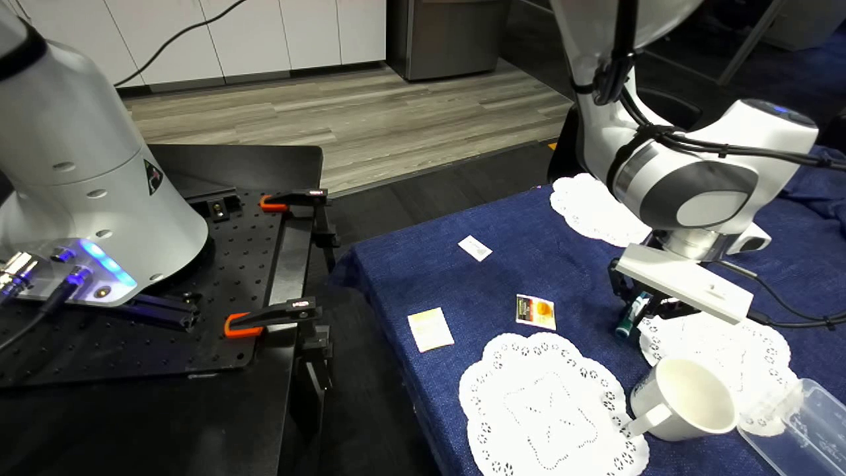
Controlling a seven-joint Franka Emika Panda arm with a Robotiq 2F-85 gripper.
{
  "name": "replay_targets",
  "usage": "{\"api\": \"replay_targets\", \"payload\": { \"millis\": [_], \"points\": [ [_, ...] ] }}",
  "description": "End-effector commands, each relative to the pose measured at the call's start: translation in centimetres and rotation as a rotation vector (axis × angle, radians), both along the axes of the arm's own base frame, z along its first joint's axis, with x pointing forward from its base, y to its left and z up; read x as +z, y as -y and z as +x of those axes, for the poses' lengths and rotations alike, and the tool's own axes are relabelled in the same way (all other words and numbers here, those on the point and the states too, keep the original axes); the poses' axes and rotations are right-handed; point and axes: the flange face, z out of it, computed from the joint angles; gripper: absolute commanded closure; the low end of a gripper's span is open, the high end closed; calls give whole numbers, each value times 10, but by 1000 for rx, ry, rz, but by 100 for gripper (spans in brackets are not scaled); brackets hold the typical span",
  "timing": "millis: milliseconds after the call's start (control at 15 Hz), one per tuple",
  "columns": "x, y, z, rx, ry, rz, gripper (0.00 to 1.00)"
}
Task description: Take the marker from the table and put in the white cup
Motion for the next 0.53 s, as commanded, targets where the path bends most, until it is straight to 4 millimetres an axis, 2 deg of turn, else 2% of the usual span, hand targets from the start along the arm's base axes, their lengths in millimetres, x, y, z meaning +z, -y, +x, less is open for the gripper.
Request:
{"api": "replay_targets", "payload": {
  "millis": [0, 200, 467],
  "points": [
    [35, 2, -7, -2, 15, 12, 95],
    [64, 3, -12, -46, 35, -2, 95],
    [106, 4, -24, -225, 55, -48, 95]
  ]
}}
